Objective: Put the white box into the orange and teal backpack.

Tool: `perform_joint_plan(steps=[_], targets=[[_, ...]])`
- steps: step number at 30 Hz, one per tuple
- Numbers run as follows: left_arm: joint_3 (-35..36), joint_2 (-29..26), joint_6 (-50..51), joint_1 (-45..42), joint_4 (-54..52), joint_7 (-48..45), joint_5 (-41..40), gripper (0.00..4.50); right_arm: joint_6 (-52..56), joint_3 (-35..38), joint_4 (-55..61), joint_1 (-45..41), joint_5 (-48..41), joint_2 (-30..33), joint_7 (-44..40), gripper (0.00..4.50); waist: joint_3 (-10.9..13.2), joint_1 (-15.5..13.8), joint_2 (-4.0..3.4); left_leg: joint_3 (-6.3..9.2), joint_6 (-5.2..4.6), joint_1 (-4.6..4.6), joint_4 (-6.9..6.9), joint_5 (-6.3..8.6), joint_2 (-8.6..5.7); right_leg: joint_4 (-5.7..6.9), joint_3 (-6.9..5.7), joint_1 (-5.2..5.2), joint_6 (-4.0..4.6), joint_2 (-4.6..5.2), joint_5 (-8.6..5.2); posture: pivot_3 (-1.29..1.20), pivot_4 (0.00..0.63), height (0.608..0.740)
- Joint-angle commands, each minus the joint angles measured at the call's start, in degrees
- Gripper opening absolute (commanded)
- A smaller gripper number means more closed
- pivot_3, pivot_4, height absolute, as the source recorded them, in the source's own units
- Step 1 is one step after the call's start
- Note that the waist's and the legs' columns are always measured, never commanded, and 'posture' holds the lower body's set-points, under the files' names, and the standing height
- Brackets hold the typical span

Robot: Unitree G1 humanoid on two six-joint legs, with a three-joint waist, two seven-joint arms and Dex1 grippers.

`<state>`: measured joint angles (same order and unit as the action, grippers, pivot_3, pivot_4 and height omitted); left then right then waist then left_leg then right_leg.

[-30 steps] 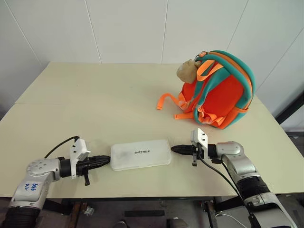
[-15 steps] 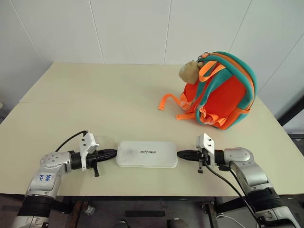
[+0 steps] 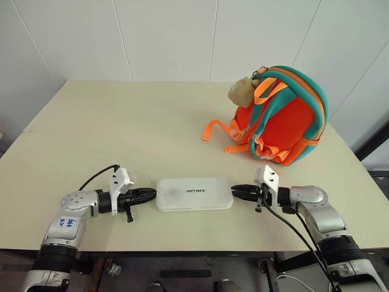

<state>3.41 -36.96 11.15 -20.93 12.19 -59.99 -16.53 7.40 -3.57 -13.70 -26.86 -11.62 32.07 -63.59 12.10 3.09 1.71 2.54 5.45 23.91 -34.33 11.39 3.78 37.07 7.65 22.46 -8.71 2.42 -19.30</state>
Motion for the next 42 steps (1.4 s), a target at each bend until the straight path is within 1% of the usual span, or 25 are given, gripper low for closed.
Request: perform_joint_plan(steps=[1, 5, 6, 7, 8, 9, 10, 11, 13, 18, 21, 23, 27, 30, 34, 42], targets=[[1.31, -1.62, 1.53, -0.55, -0.19, 0.06, -0.67, 1.68, -1.3, 2.12, -1.08, -1.97, 0.57, 2.46, 1.31, 1.82, 0.0, 0.01, 0.0, 0.0, 0.0, 0.0, 0.0, 0.0, 0.0, -0.01, 0.0, 0.0, 0.0, 0.0, 0.0, 0.0, 0.15, 0.74], [1.84, -3.57, 2.34, -0.77, 1.13, 0.16, -0.22, 2.93, -1.76, 2.63, -3.82, -3.31, 2.02, 5.3, 2.3, 3.16, 0.0, 0.04, 0.0, 0.0, 0.0, 0.0, 0.06, 0.0, 0.0, -0.03, 0.0, 0.02, 0.01, 0.0, -0.01, 0.0, 0.15, 0.74], [2.14, -4.12, 4.38, -0.79, 0.85, 0.1, -0.99, 3.23, -0.76, 2.73, -3.87, -3.53, 1.91, 6.12, 2.09, 3.49, 0.0, 0.04, 0.0, 0.0, 0.0, 0.01, 0.08, 0.0, 0.0, -0.04, 0.0, 0.03, 0.01, 0.0, -0.01, 0.0, 0.15, 0.74], [3.23, -4.76, 9.63, -1.02, 0.01, -0.08, -3.6, 3.56, 1.23, 3.0, -2.93, -3.71, 0.94, 7.21, 0.92, 3.85, 0.0, 0.05, 0.0, 0.0, 0.0, 0.01, 0.1, 0.0, 0.0, -0.06, 0.0, 0.03, 0.02, 0.0, -0.01, 0.0, 0.15, 0.74], [4.62, -5.82, 19.01, -2.07, -0.2, 0.26, -7.18, 3.86, 4.65, 2.86, -0.89, -3.75, -0.82, 8.8, -1.69, 4.17, 0.01, 0.07, 0.0, 0.0, 0.0, 0.01, 0.1, 0.0, 0.0, -0.05, 0.0, 0.04, 0.02, 0.0, -0.02, 0.0, 0.15, 0.74], [5.59, -6.64, 25.95, -2.86, -0.42, 0.63, -9.82, 4.15, 7.18, 2.7, 0.67, -3.75, -2.1, 9.94, -3.56, 4.46, 0.02, 0.13, -0.01, 0.0, 0.0, 0.02, 0.1, 0.0, 0.0, -0.03, 0.0, 0.05, 0.02, 0.0, -0.02, 0.0, 0.15, 0.74], [5.79, -8.35, 32.18, -3.37, -0.91, -1.2, -12.6, 4.47, 10.42, 2.37, 2.5, -3.8, -3.36, 11.22, -5.38, 4.5, 0.02, 0.22, -0.01, 0.01, -0.01, 0.03, 0.11, 0.0, 0.0, -0.02, 0.0, 0.07, 0.02, -0.01, -0.02, 0.0, 0.15, 0.74], [5.86, -9.73, 36.97, -3.96, -1.02, -2.76, -14.76, 4.47, 11.93, 2.0, 3.87, -3.85, -3.92, 11.98, -6.46, 4.5, 0.02, 0.39, -0.02, 0.01, -0.01, 0.03, 0.11, 0.0, 0.01, 0.0, 0.0, 0.07, 0.01, -0.01, -0.03, 0.0, 0.15, 0.74], [6.36, -10.59, 41.95, -5.86, -0.14, -3.49, -17.16, 4.47, 15.89, 1.11, 6.41, -4.13, -4.51, 12.77, -6.99, 4.5, 0.02, 0.61, -0.03, 0.01, -0.01, 0.01, 0.13, 0.0, 0.01, 0.02, 0.0, 0.08, 0.0, -0.02, -0.05, 0.0, 0.15, 0.74], [7.32, -8.43, 53.09, -12.37, 4.6, 1.79, -19.23, 4.47, 25.47, -1.6, 12.92, -3.53, -7.01, 12.64, -7.92, 4.5, 0.02, 0.24, -0.02, 0.04, 0.0, 0.02, 0.08, 0.0, 0.0, 0.04, -0.01, 0.08, 0.0, -0.02, -0.05, 0.0, 0.15, 0.74], [5.61, -8.02, 61.13, -13.83, 5.27, 2.08, -20.92, 4.47, 26.37, -4.11, 12.74, -3.87, -5.18, 11.08, -5.75, 4.5, 0.01, 0.18, -0.01, 0.04, 0.0, 0.07, 0.08, 0.0, 0.0, -0.01, -0.01, 0.09, 0.0, -0.02, -0.05, 0.0, 0.15, 0.74], [4.88, -7.48, 64.59, -13.94, 4.73, 2.51, -21.68, 4.47, 26.83, -5.31, 11.83, -4.52, -4.05, 10.12, -4.36, 4.5, 0.01, 0.2, -0.01, 0.04, 0.0, 0.1, 0.08, 0.01, 0.0, -0.05, 0.0, 0.11, 0.0, -0.02, -0.06, 0.0, 0.15, 0.74], [5.83, -5.94, 72.85, -14.3, 2.84, 3.99, -24.58, 4.47, 27.2, -6.38, 10.82, -5.56, -3.66, 8.8, -3.67, 4.5, 0.01, 0.19, -0.01, 0.04, 0.0, 0.11, 0.09, 0.01, 0.0, -0.04, -0.01, 0.14, 0.0, -0.02, -0.06, 0.0, 0.15, 0.74], [6.78, -4.75, 76.2, -14.4, 1.48, 5.54, -25.9, 4.47, 27.02, -6.85, 10.59, -5.92, -3.64, 8.22, -3.38, 4.5, 0.01, 0.19, -0.01, 0.06, 0.0, 0.1, 0.08, 0.01, 0.0, -0.01, -0.01, 0.13, 0.0, -0.02, -0.06, 0.0, 0.15, 0.74], [10.0, -0.75, 81.04, -15.59, 1.71, 9.19, -27.16, 4.47, 26.74, -7.49, 10.67, -6.7, -3.82, 6.25, -2.5, 4.5, 0.01, 0.19, 0.0, 0.06, 0.0, 0.1, 0.04, 0.01, 0.0, 0.0, -0.02, 0.12, -0.01, -0.02, -0.05, 0.0, 0.15, 0.74], [10.46, 3.04, 81.35, -16.05, 2.67, 13.78, -28.99, 4.47, 26.33, -8.28, 12.24, -7.23, -3.59, 2.27, -0.69, 4.5, 0.01, 0.12, 0.0, 0.08, 0.02, 0.1, 0.01, 0.0, -0.01, 0.03, -0.01, 0.11, -0.02, -0.01, -0.04, 0.0, 0.15, 0.74]])
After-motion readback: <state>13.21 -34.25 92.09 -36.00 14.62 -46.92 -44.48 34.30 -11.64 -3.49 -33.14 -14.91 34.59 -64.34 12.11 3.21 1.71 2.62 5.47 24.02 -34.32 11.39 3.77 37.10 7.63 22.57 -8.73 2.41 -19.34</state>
